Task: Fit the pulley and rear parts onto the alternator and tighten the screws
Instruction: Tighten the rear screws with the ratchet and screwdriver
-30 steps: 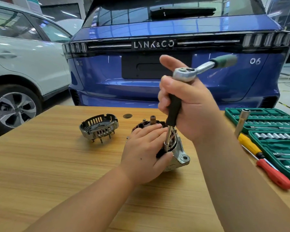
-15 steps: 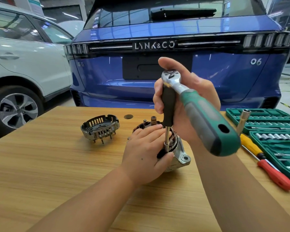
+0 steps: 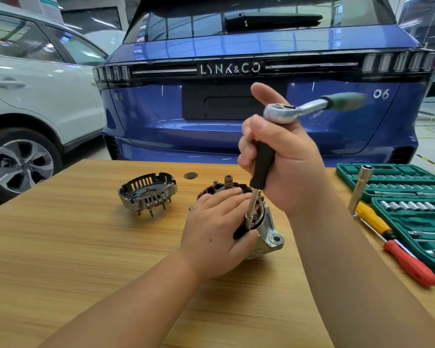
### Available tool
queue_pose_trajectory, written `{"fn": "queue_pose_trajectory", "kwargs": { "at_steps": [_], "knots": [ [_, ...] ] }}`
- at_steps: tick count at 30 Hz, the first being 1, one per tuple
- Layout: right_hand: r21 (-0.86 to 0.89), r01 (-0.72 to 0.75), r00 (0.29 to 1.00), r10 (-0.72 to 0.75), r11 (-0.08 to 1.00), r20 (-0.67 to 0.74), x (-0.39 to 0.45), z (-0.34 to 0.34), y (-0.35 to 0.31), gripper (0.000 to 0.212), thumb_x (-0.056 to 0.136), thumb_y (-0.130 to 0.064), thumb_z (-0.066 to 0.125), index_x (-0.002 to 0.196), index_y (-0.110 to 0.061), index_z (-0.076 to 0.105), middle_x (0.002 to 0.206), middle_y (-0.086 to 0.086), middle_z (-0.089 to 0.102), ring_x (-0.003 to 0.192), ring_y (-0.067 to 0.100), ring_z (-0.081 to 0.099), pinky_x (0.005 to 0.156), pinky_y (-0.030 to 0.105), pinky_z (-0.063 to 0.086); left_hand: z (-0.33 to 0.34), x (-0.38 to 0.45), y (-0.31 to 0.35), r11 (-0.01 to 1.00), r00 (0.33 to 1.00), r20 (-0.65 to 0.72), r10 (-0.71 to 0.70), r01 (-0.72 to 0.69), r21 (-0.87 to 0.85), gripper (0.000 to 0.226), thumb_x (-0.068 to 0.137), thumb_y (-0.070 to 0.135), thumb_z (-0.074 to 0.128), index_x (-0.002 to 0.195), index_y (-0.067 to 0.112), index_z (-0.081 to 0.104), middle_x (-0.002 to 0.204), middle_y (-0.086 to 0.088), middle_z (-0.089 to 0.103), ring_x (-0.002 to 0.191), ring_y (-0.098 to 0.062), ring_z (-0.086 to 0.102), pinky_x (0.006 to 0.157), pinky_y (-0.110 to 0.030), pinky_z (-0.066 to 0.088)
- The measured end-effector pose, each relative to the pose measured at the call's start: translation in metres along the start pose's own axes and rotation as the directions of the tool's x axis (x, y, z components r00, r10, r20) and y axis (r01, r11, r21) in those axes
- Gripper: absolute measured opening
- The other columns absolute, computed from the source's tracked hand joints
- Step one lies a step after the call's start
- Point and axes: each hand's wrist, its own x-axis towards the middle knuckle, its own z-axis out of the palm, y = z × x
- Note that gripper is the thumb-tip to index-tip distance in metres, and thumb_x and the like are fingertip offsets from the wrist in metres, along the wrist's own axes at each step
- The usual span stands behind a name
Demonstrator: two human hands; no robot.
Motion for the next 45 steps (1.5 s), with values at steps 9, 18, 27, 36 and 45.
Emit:
{"fn": "queue_pose_trajectory", "kwargs": {
  "at_steps": [9, 18, 27, 36, 45],
  "knots": [
    [-0.075, 0.174, 0.979, -0.164, 0.982, 0.123, -0.002, 0.011, 0.012, 0.042, 0.075, -0.013, 0.053, 0.11, -0.029, 0.07, 0.078, 0.012, 0.051, 0.064, 0.018, 0.047, 0.058, 0.033, 0.037, -0.004, 0.002, 0.001, 0.999, 0.995, 0.087, -0.047, 0.044, 0.027, 0.038, 0.089, 0.046, 0.061, 0.114, 0.019, 0.071, 0.118, 0.006, 0.068, 0.122, -0.02, 0.056, 0.102, -0.042, 0.043],
    [-0.266, 0.102, 0.97, -0.155, 0.959, -0.186, -0.001, 0.015, 0.009, 0.03, 0.089, -0.029, 0.071, 0.114, -0.015, 0.063, 0.063, -0.005, 0.055, 0.052, 0.01, 0.045, 0.051, 0.022, 0.041, -0.002, 0.0, 0.003, 1.0, 0.998, 0.063, -0.019, 0.019, 0.003, 0.046, 0.089, 0.043, 0.062, 0.128, 0.02, 0.067, 0.131, 0.007, 0.065, 0.135, -0.015, 0.049, 0.11, -0.045, 0.038],
    [-0.201, 0.161, 0.987, -0.159, 0.966, 0.022, -0.002, 0.015, 0.007, 0.022, 0.094, -0.004, 0.06, 0.11, -0.021, 0.058, 0.07, 0.001, 0.053, 0.056, 0.017, 0.049, 0.054, 0.027, 0.044, 0.002, 0.001, -0.001, 1.0, 1.0, 0.007, 0.009, -0.009, -0.009, 0.037, 0.085, 0.039, 0.068, 0.116, 0.017, 0.071, 0.12, 0.006, 0.069, 0.128, -0.019, 0.055, 0.099, -0.052, 0.045],
    [-0.406, 0.289, 0.94, -0.338, 0.867, -0.053, 0.0, 0.017, 0.015, 0.012, 0.099, -0.013, 0.056, 0.108, -0.02, 0.052, 0.069, 0.011, 0.043, 0.045, 0.027, 0.032, 0.04, 0.033, 0.033, -0.001, 0.001, 0.002, 1.0, 1.0, -0.017, 0.021, -0.021, 0.001, 0.035, 0.084, 0.035, 0.073, 0.114, 0.017, 0.072, 0.121, 0.005, 0.07, 0.128, -0.019, 0.056, 0.101, -0.048, 0.045],
    [-0.406, 0.308, 0.942, -0.335, 0.861, 0.004, 0.002, 0.013, 0.018, 0.014, 0.1, -0.012, 0.057, 0.111, -0.019, 0.051, 0.067, 0.012, 0.039, 0.046, 0.037, 0.028, 0.039, 0.038, 0.029, -0.001, 0.001, 0.0, 1.0, 1.0, 0.0, 0.021, -0.021, 0.018, 0.036, 0.085, 0.037, 0.072, 0.113, 0.016, 0.071, 0.119, 0.004, 0.07, 0.128, -0.02, 0.056, 0.102, -0.048, 0.045]
  ]
}}
